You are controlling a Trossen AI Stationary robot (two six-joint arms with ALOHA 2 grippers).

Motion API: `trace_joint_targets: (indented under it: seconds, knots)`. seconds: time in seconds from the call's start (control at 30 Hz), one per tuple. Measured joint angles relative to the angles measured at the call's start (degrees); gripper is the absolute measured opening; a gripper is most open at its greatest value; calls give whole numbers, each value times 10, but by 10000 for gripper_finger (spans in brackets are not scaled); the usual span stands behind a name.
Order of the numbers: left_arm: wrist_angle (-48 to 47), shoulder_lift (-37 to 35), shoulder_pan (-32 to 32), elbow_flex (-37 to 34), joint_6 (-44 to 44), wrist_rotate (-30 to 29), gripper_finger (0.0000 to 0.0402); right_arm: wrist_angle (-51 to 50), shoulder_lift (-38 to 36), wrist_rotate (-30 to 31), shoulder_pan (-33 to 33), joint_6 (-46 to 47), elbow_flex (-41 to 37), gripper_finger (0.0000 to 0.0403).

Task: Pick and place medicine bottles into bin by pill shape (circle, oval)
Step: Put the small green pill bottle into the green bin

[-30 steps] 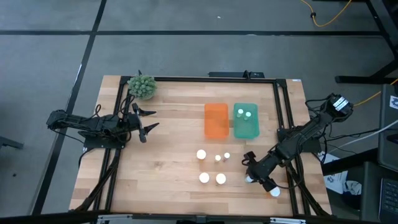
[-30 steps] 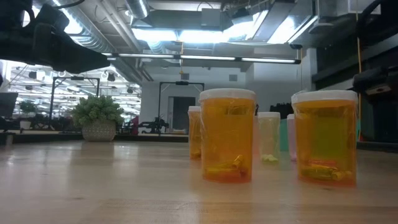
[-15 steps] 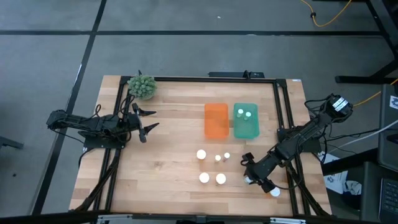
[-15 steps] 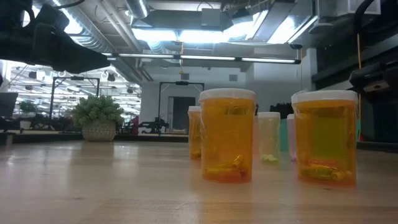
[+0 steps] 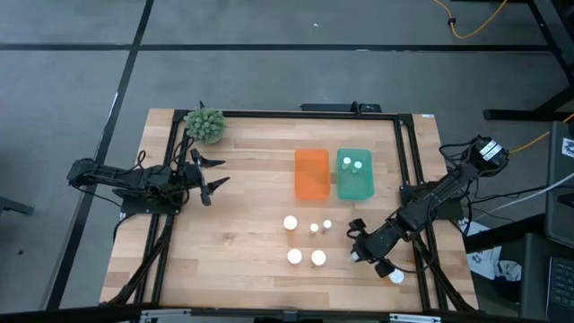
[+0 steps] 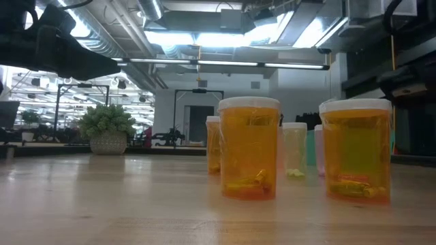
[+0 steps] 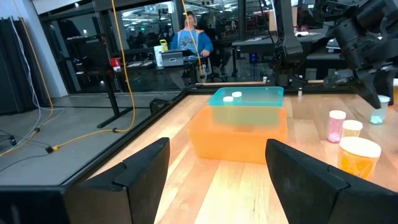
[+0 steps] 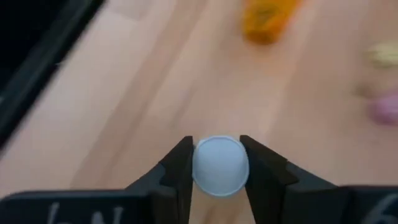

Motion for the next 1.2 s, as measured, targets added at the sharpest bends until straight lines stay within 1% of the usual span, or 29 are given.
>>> trace_joint_targets:
  seconds: [0.07, 0.17, 0.3, 0.4, 0.47, 0.6, 0.63, 0.7, 0.73, 0.8, 0.9, 0.97, 1.07, 1.2]
  knots:
    - [0, 0, 0, 0, 0, 0, 257, -1, -2, 55, -1, 14, 0, 111]
    - [0, 0, 0, 0, 0, 0, 257, -60, -11, 153, -4, 49, 22, 116]
    - [0, 0, 0, 0, 0, 0, 257, -195, -29, 252, -10, 88, 90, 116]
    - [0, 0, 0, 0, 0, 0, 257, -280, -36, 317, -10, 88, 150, 114]
    - [0, 0, 0, 0, 0, 0, 257, -335, -36, 384, -10, 92, 190, 114]
    - [0, 0, 0, 0, 0, 0, 257, -460, -37, 531, -13, 139, 249, 118]
    - [0, 0, 0, 0, 0, 0, 257, -492, -38, 560, -16, 155, 257, 118]
    - [0, 0, 0, 0, 0, 0, 257, -557, -40, 600, -25, 195, 270, 119]
    - [0, 0, 0, 0, 0, 0, 257, -584, -41, 609, -33, 219, 274, 119]
    - [0, 0, 0, 0, 0, 0, 257, -646, -50, 610, -55, 276, 275, 119]
    - [0, 0, 0, 0, 0, 0, 257, -734, -70, 582, -91, 367, 275, 120]
    - [0, 0, 0, 0, 0, 0, 257, -770, -91, 564, -112, 405, 275, 120]
    - [0, 0, 0, 0, 0, 0, 257, -782, -129, 535, -137, 418, 275, 121]
    - [0, 0, 0, 0, 0, 0, 257, -771, -185, 463, -168, 418, 271, 121]
